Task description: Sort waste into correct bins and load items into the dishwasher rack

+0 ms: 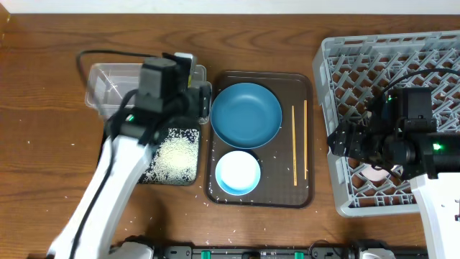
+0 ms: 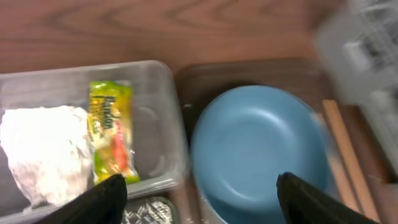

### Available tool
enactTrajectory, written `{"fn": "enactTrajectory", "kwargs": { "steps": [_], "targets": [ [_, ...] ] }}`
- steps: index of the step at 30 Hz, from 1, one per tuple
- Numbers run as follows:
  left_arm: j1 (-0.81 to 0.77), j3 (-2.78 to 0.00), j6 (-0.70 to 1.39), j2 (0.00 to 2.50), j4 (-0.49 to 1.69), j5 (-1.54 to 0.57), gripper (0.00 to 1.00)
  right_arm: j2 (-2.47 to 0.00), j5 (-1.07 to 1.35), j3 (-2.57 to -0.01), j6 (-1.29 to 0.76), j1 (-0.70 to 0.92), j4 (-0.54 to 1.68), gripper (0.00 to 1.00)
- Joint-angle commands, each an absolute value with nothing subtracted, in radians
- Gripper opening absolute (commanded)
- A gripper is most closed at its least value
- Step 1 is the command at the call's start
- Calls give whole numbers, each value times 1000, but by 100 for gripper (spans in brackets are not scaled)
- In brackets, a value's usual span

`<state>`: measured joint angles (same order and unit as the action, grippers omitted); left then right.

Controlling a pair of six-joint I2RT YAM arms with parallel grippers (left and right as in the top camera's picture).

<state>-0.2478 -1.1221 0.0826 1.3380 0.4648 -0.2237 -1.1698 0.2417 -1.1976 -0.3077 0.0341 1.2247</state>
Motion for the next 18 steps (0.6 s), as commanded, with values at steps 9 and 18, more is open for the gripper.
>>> {"fn": "enactTrajectory", "kwargs": {
  "steps": [9, 18],
  "targets": [
    [-248, -1164, 92, 1014, 823, -329, 80, -1171, 270, -1195, -221, 67, 1207, 87],
    [-248, -1163, 92, 979, 911, -329, 88, -1171, 270, -1195, -220, 90, 1197, 90]
  ]
}}
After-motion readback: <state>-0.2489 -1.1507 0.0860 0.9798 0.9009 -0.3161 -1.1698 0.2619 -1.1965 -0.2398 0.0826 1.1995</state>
